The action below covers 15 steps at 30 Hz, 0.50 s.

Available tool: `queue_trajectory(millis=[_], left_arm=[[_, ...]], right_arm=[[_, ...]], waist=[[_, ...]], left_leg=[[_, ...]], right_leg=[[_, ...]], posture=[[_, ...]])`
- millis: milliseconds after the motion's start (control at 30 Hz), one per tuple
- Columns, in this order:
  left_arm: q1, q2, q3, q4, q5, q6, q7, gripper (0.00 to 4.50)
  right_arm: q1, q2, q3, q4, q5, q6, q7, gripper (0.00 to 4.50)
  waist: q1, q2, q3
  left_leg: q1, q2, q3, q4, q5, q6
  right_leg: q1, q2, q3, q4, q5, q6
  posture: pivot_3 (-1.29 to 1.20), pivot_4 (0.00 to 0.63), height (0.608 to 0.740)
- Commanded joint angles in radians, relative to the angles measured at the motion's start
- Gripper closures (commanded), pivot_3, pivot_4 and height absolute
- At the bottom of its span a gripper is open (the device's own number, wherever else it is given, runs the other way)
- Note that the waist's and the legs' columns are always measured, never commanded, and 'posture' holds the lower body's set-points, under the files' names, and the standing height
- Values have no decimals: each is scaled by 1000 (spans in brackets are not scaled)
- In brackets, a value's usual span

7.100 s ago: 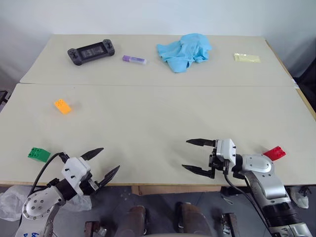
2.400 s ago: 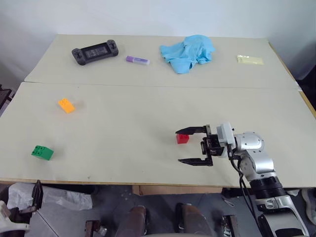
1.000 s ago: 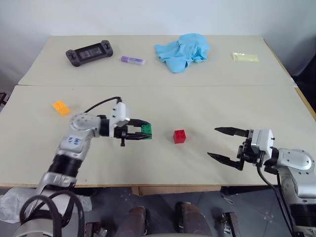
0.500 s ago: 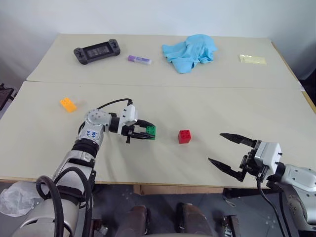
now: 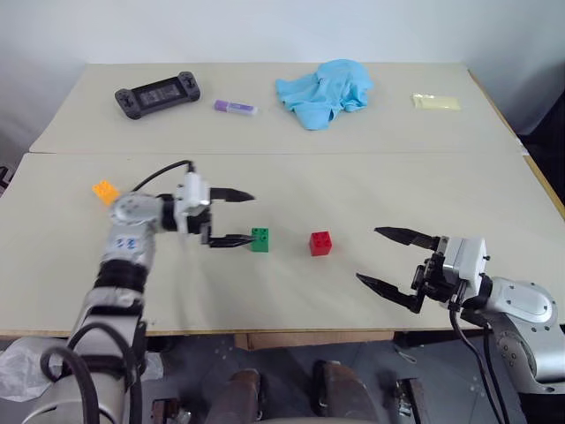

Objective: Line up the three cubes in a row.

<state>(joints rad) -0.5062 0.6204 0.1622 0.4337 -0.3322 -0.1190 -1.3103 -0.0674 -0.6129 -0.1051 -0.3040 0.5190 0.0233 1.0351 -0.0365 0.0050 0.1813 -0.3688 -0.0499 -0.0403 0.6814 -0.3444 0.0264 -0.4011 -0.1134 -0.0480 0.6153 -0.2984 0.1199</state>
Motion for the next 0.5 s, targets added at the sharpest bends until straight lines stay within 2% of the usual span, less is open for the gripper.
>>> queue_trajectory(millis=[33,100,167,267,400,500], left_arm=[[186,52,183,-211,-72,107,182,55],[307,30,283,-283,-84,114,299,55],[476,-36,424,-350,-90,86,436,55],[668,-182,567,-450,-94,50,632,55],[785,-334,624,-536,-83,2,809,55],[864,-424,621,-581,-84,-25,874,55]], right_arm=[[-58,20,34,31,2,-20,27,0],[-98,33,52,62,-3,-24,39,0],[-150,52,76,88,-5,-28,52,0],[-214,77,110,108,-1,-19,74,0],[-255,92,129,124,4,-11,97,0],[-262,89,137,123,10,9,110,0]], waist=[[11,0,0],[32,-1,1],[44,0,1],[45,-1,0],[69,-4,0],[72,-5,-1]], left_leg=[[-1,1,-1,0,0,-1],[-2,1,-4,1,1,-3],[-2,0,-5,2,1,-3],[0,-1,-4,2,0,-2],[-1,-1,-5,2,0,-2],[0,-1,-6,2,-1,-1]], right_leg=[[-1,1,-1,2,-1,-2],[-3,1,-2,5,-2,-4],[-1,0,-2,4,-2,-4],[1,-1,-1,1,-2,-3],[2,-1,-3,-4,-1,-3],[4,-2,-3,-5,-1,-2]], posture=[[0,150,740],[0,150,740],[0,150,740],[0,150,740],[0,150,740],[0,150,740]])
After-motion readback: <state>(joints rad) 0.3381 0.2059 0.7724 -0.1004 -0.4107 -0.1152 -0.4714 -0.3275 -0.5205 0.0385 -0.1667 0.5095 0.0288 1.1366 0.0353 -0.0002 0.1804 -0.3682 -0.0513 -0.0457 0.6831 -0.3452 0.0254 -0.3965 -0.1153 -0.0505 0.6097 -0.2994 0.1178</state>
